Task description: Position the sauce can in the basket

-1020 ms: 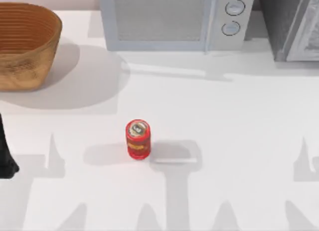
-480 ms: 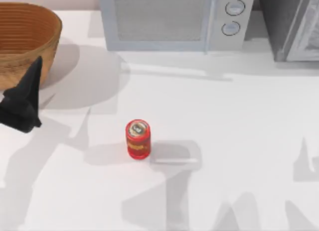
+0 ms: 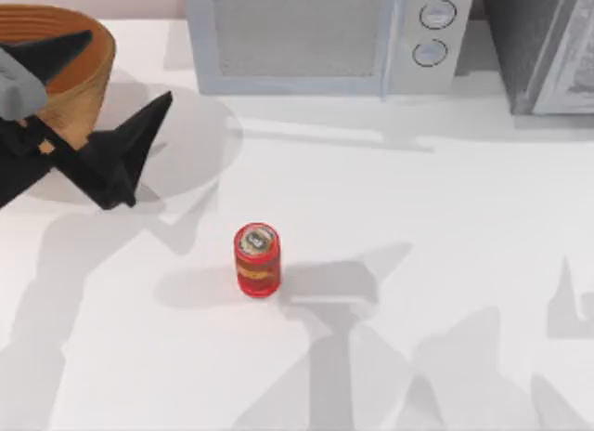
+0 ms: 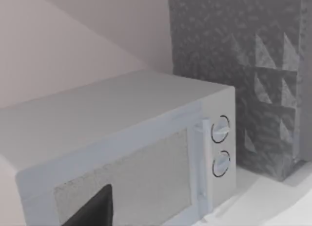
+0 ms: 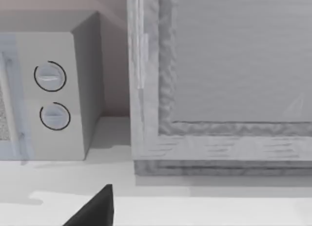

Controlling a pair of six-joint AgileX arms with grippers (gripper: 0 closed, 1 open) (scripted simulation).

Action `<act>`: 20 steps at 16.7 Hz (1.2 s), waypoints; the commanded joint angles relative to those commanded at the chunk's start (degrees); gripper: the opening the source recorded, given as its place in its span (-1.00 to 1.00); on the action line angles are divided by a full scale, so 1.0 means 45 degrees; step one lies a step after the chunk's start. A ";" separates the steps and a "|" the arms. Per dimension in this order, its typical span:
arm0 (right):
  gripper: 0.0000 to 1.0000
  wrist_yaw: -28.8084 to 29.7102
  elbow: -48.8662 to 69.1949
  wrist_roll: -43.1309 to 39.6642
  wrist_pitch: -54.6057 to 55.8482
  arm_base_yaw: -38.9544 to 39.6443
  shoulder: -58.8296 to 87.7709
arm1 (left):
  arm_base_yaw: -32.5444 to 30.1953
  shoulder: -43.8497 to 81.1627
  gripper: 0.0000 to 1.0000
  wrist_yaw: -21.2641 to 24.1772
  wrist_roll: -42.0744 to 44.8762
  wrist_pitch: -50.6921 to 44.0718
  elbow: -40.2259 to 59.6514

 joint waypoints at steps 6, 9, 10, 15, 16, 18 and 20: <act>1.00 0.0000 0.0000 0.0000 0.0000 0.0000 0.0000 | -0.0198 0.5329 1.00 0.2990 0.0160 0.3148 0.0928; 1.00 0.0000 0.0000 0.0000 0.0000 0.0000 0.0000 | -0.0168 0.7754 1.00 0.4330 0.0238 0.4656 0.1310; 1.00 0.0000 0.0000 0.0000 0.0000 0.0000 0.0000 | -0.0146 0.8494 1.00 0.4756 0.0258 0.5142 0.1422; 1.00 0.0000 0.0000 0.0000 0.0000 0.0000 0.0000 | -0.0036 1.1937 1.00 0.6758 0.0355 0.7435 0.1972; 1.00 0.0000 0.0000 0.0000 0.0000 0.0000 0.0000 | -0.0007 1.2615 1.00 0.7174 0.0368 0.7923 0.2084; 1.00 0.0000 0.0000 0.0000 0.0000 0.0000 0.0000 | 0.0060 1.3879 1.00 0.8039 0.0377 0.8943 0.2281; 1.00 0.0000 0.0000 0.0000 0.0000 0.0000 0.0000 | 0.0157 1.4841 1.00 0.8831 0.0376 0.9890 0.2413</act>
